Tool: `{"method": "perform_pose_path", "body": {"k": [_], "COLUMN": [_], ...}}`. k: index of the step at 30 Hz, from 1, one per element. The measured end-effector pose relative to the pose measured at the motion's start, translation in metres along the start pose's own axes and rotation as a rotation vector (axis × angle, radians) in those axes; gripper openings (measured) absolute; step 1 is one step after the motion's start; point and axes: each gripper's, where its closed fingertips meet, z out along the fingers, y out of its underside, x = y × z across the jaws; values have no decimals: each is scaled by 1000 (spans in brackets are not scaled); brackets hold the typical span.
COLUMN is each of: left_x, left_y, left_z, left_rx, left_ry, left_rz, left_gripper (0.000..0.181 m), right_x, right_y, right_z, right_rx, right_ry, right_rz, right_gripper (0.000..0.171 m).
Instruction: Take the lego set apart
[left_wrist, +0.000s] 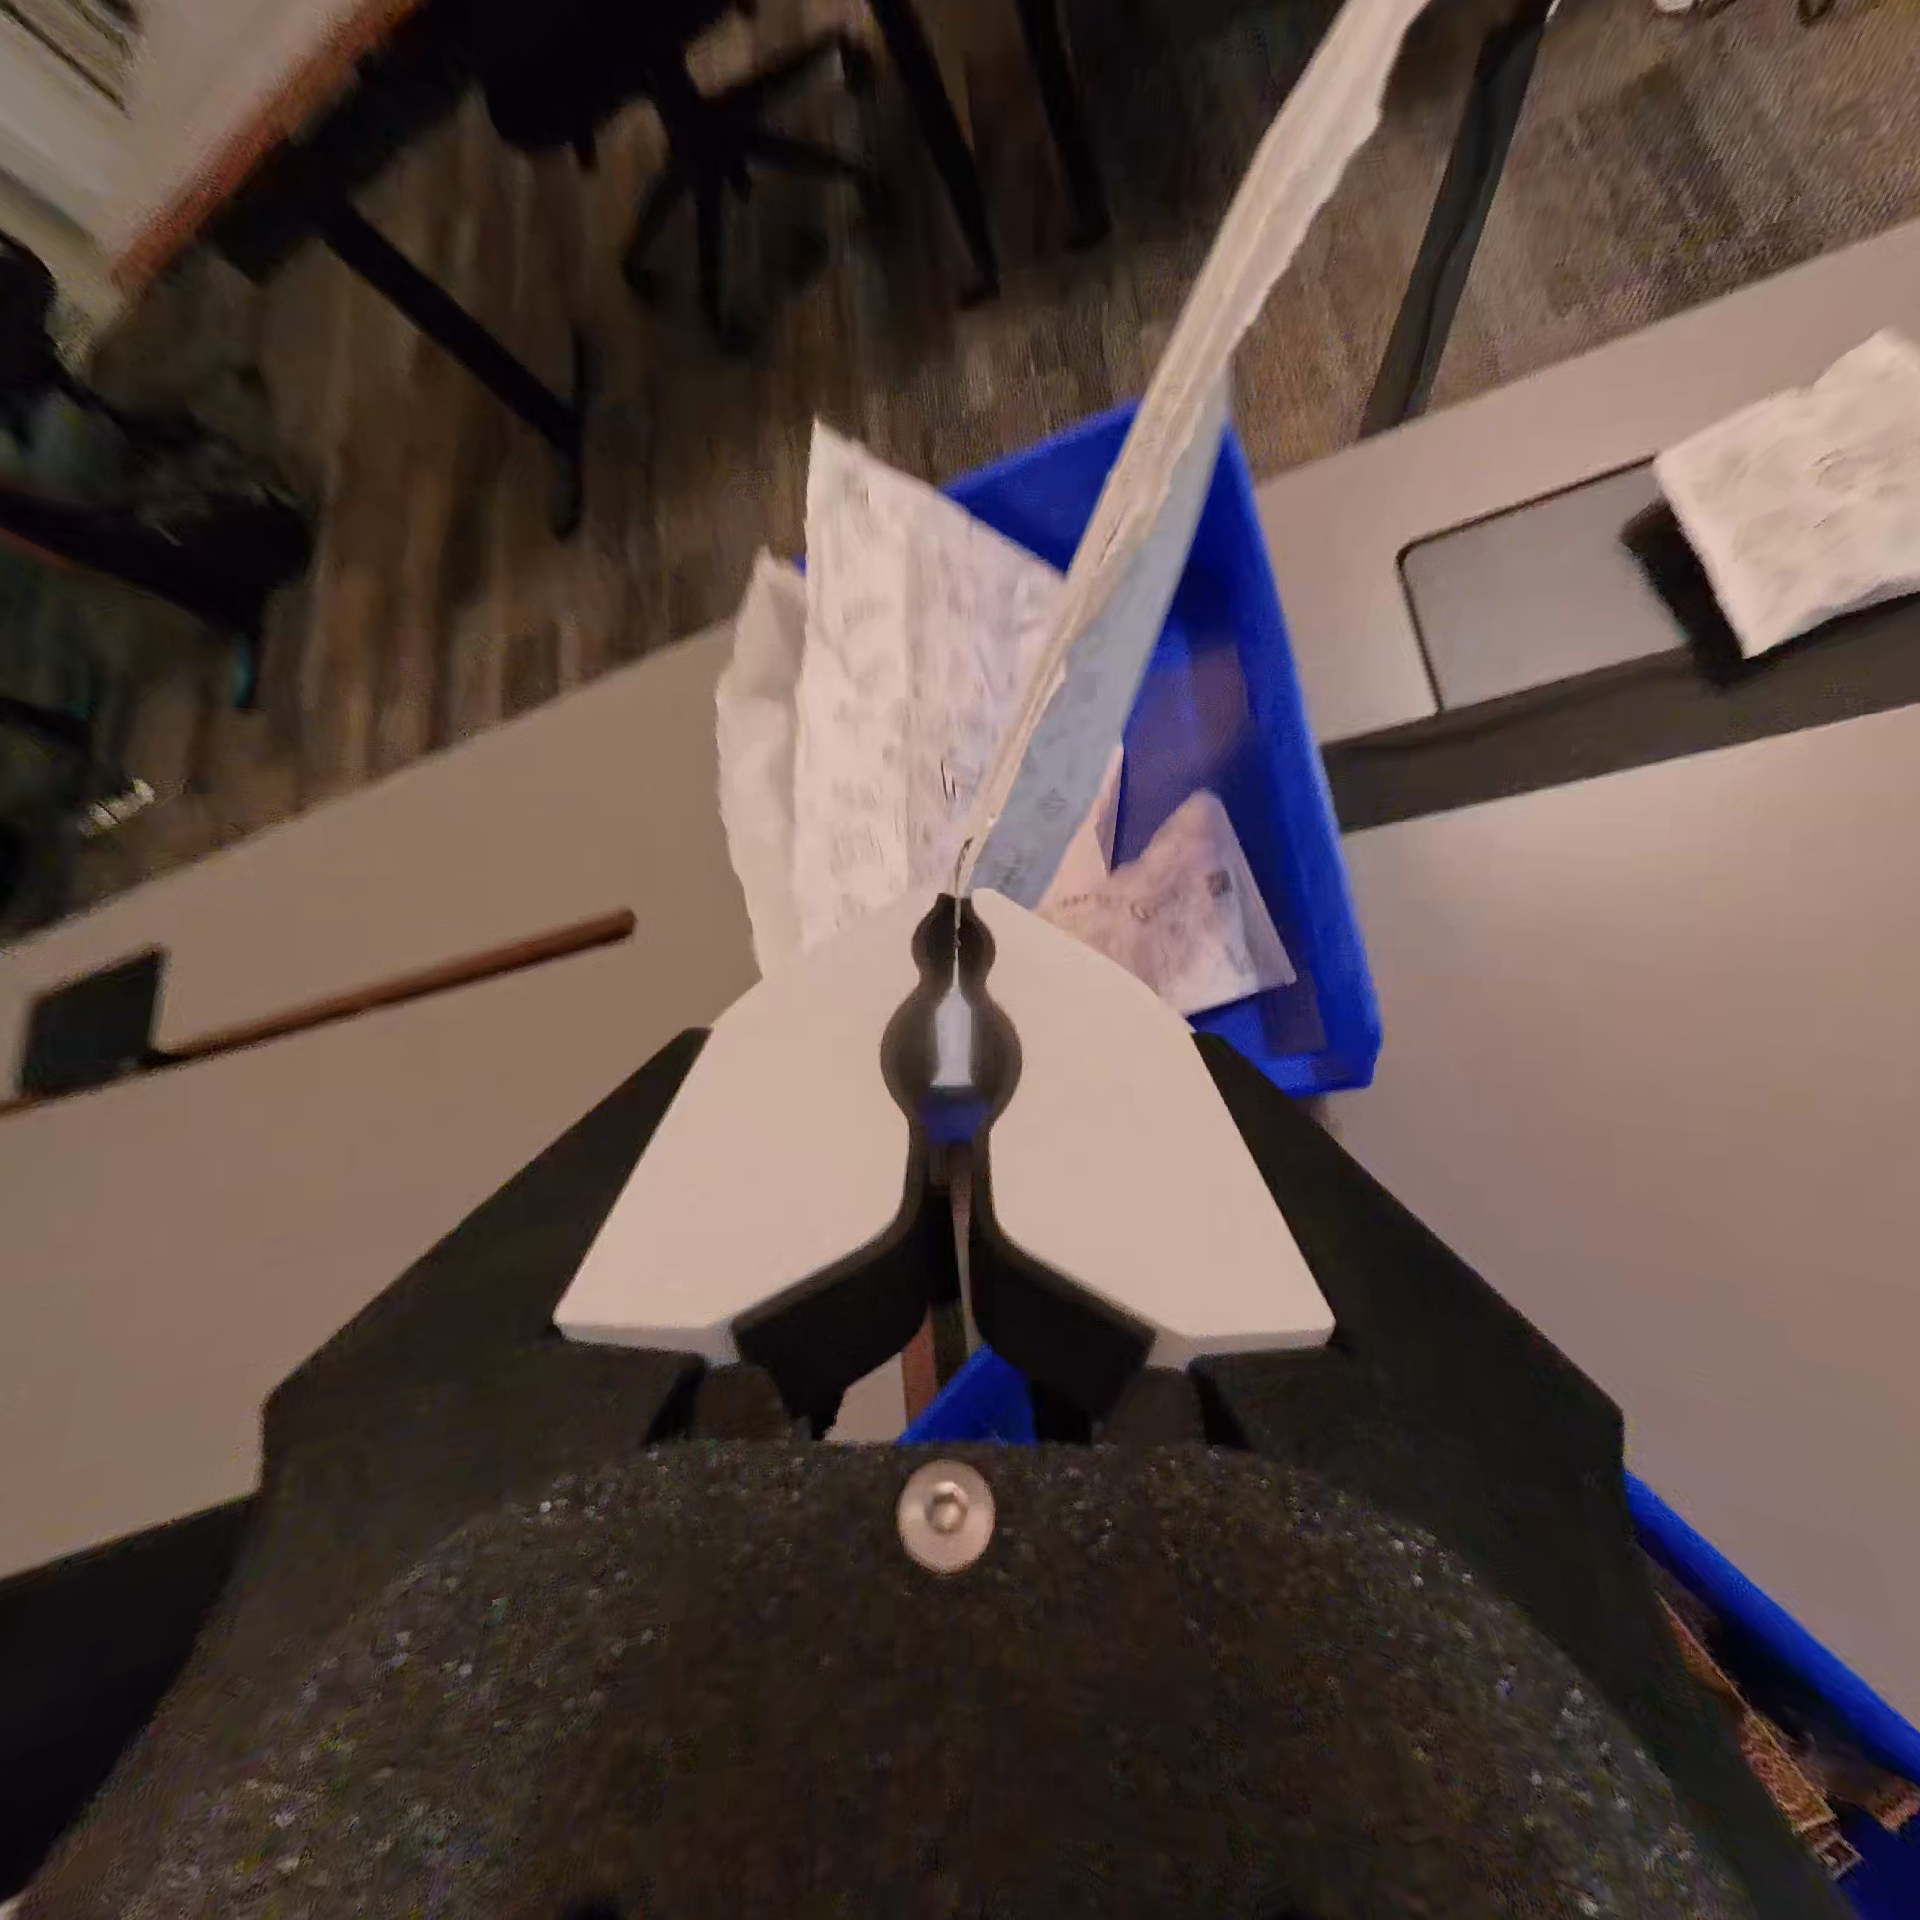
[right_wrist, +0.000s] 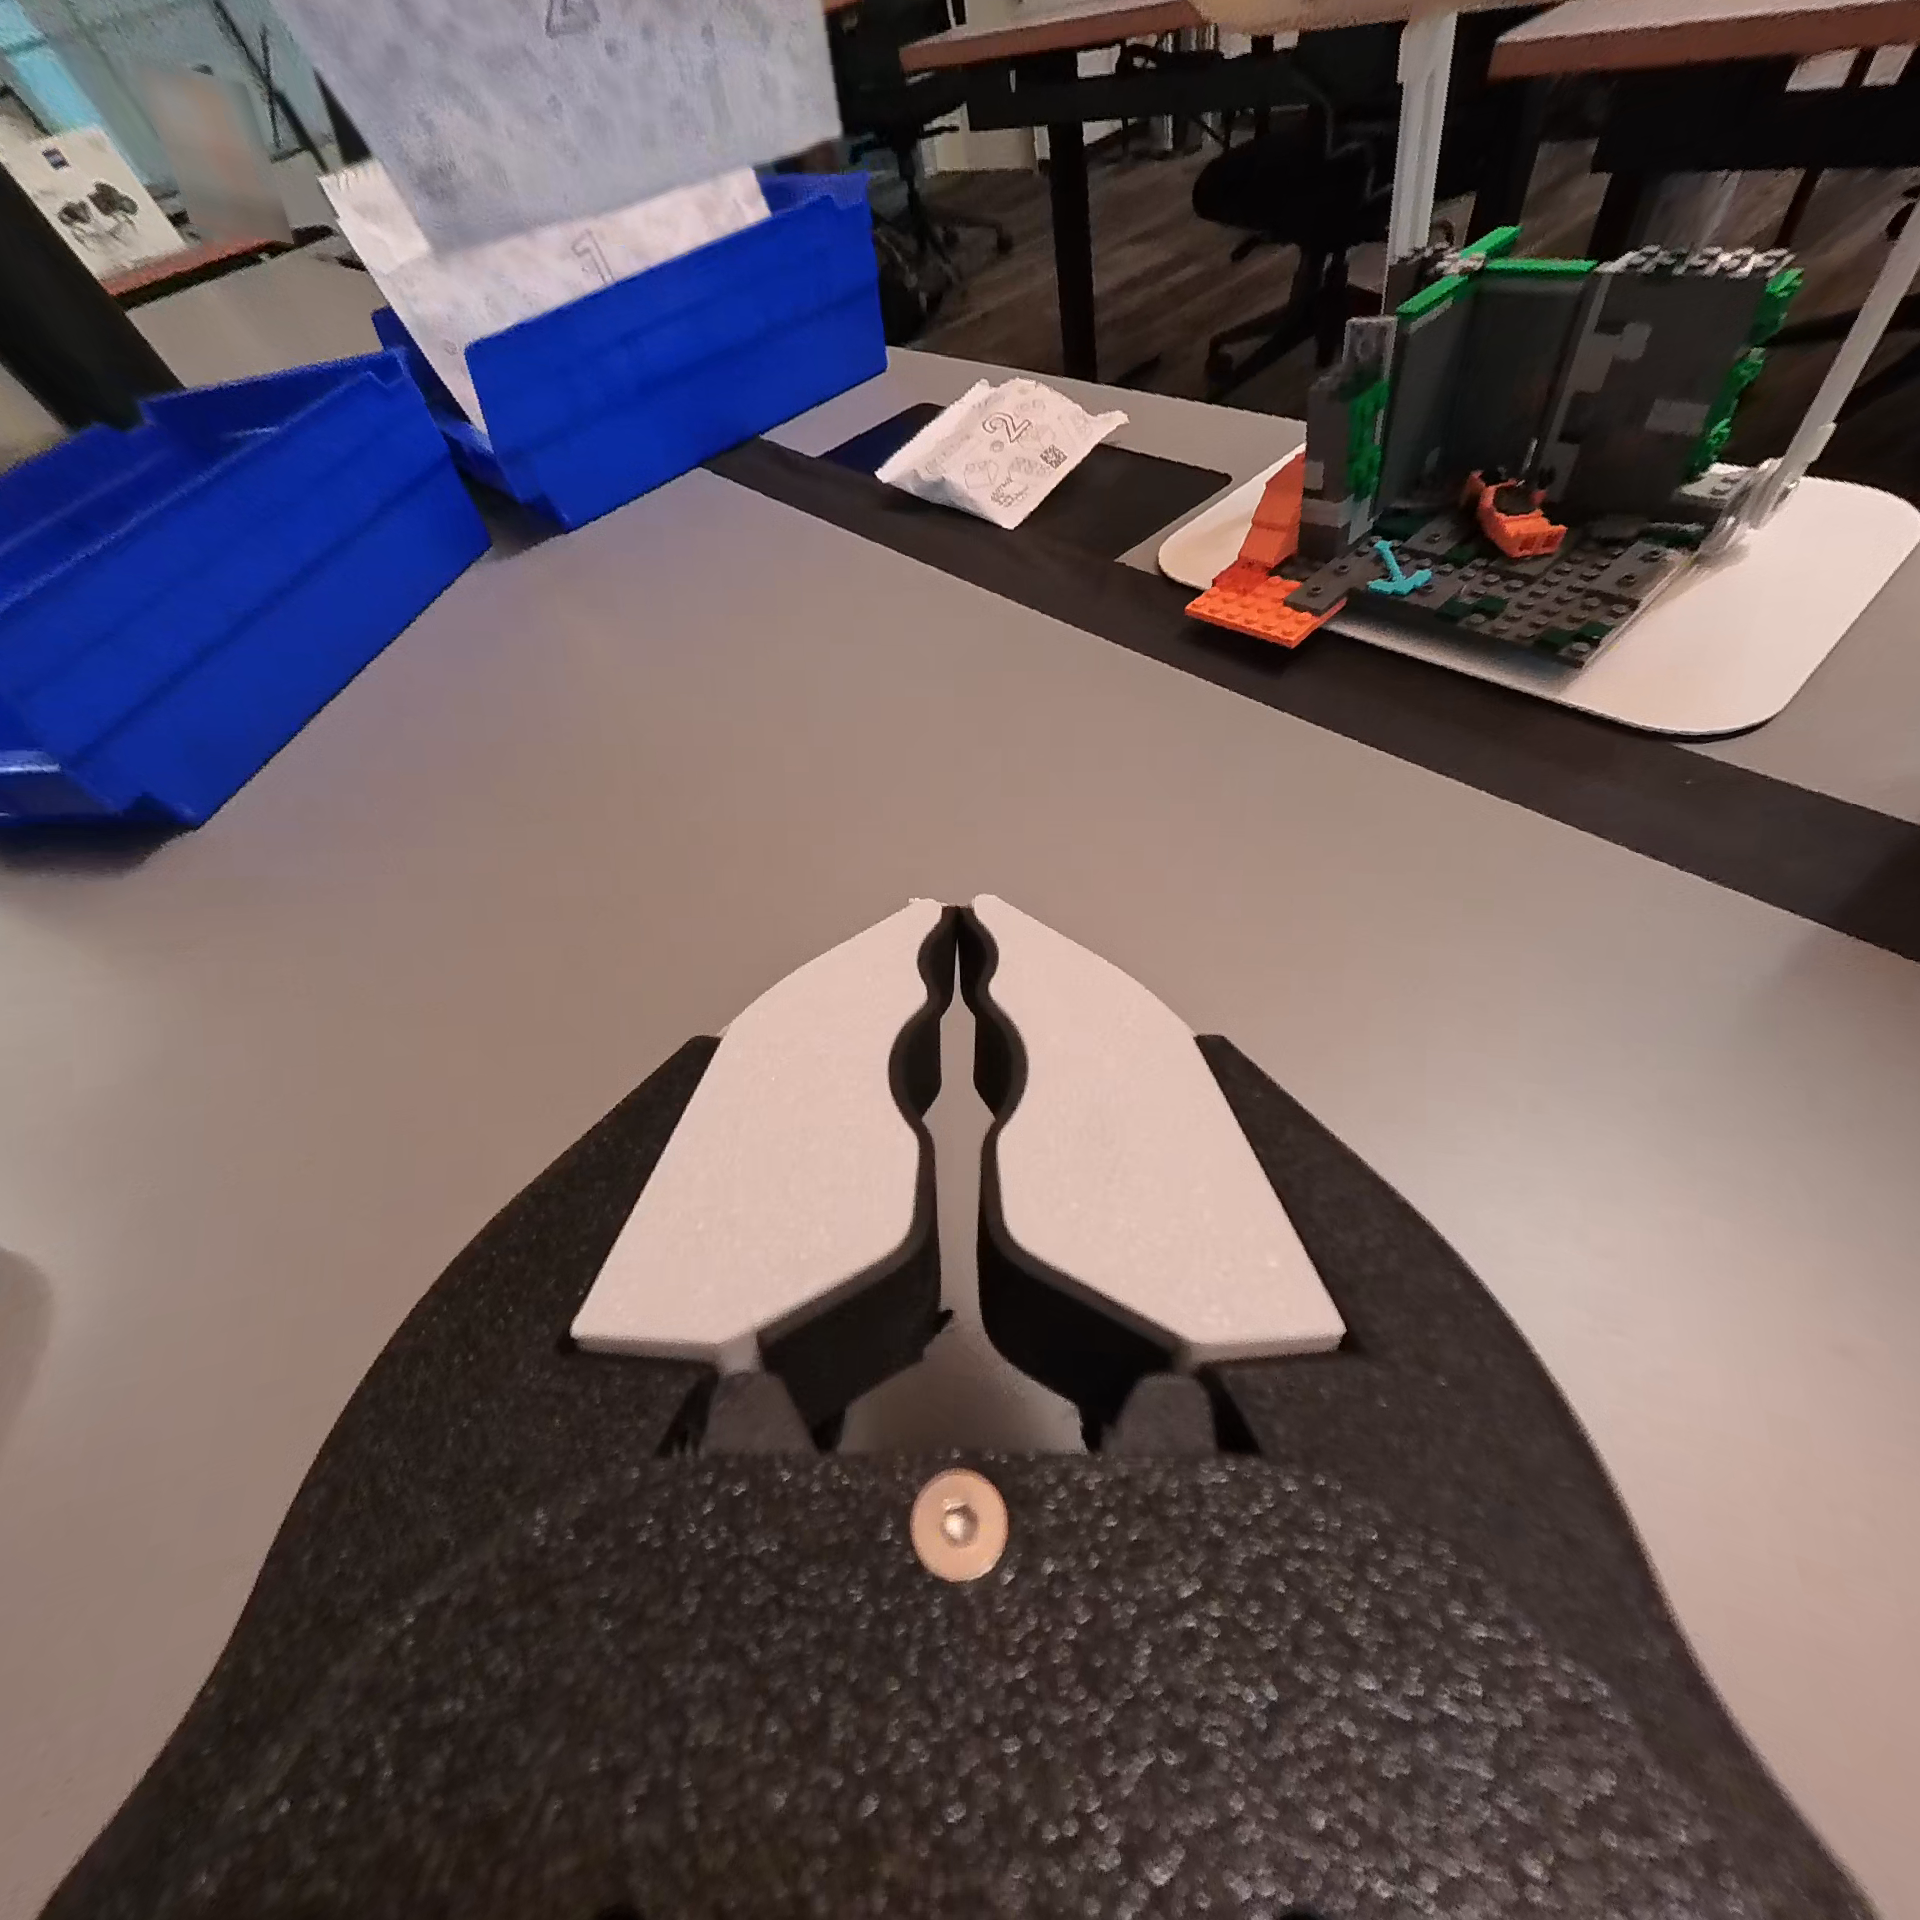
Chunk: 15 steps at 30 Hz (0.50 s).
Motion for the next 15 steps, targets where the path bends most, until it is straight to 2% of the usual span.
{"method": "perform_pose_path", "body": {"k": [4, 9, 12, 15], "left_x": [27, 72, 99, 123], "left_y": [-51, -81, -83, -77], "left_z": [-41, -70, -71, -53], "left_rx": [78, 105, 91, 43], "left_ry": [27, 119, 208, 306], "left_rz": [100, 240, 298, 314], "left_gripper": [1, 1, 1, 1], "right_x": [-3, -7, -8, -9], "right_y": [-4, -8, -10, -8], "right_z": [-2, -5, -7, -6], "right_rx": [7, 12, 14, 4], "right_ry": [-6, -11, -13, -19], "right_rz": [-2, -13, -13, -2], "right_gripper": [0, 0, 0, 0]}}
